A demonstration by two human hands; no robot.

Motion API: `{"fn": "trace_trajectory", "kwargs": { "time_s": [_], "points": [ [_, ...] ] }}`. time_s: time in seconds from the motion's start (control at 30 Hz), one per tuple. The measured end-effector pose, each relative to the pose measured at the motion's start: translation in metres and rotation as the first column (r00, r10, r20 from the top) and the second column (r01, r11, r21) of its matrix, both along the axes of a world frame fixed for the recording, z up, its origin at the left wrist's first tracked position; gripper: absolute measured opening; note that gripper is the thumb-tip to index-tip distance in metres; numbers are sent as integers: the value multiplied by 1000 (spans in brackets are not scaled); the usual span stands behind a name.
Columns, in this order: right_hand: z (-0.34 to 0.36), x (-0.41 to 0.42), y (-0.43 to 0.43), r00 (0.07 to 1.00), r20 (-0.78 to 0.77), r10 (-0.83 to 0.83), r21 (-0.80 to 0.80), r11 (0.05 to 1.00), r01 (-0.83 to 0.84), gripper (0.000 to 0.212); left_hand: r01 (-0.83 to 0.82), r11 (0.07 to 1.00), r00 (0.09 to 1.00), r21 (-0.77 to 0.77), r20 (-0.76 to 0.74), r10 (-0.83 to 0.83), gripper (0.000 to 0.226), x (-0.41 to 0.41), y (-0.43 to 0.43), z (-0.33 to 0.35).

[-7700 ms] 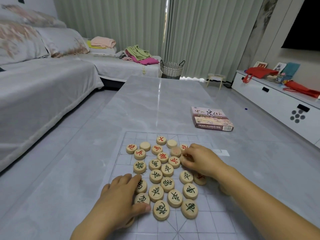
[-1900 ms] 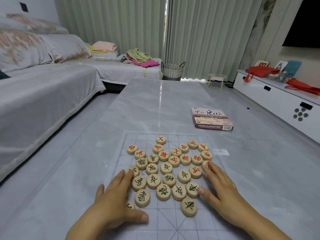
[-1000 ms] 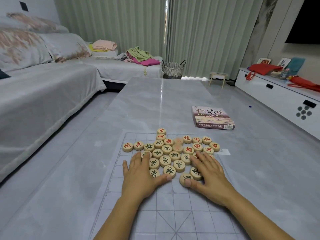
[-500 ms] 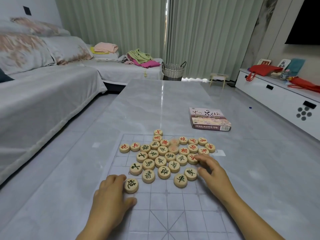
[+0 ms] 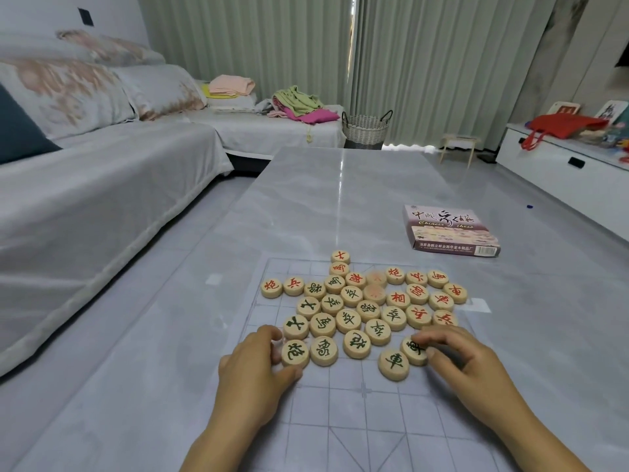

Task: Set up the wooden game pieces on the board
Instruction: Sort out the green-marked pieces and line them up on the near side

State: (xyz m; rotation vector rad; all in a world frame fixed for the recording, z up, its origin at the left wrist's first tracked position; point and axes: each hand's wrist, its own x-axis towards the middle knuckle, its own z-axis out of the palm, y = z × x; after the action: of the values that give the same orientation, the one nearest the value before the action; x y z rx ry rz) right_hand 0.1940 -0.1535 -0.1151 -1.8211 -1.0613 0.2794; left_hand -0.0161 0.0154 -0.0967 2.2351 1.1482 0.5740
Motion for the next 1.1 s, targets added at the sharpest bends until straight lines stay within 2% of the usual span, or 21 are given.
{"fn": "trace_trajectory", "kwargs": {
  "time_s": [0.07,0.17,0.6,1.1],
  "points": [
    [0,0,0,998,60,2,4,1000,-2,42,2,1000,999,-19,40,-1,31,-1,0,0],
    [-1,1,0,998,56,-13,9,1000,13,41,18,999,998,-28,57,-17,24,-2,0,0],
    [0,0,0,999,-14,-29,20,999,29,39,45,997,999,-57,23,-44,24,-3,3,1],
    [-5,3,0,1000,-3,-25,17,1000,25,37,89,993,996,-80,-10,-90,26,-4,6,2]
  ]
}}
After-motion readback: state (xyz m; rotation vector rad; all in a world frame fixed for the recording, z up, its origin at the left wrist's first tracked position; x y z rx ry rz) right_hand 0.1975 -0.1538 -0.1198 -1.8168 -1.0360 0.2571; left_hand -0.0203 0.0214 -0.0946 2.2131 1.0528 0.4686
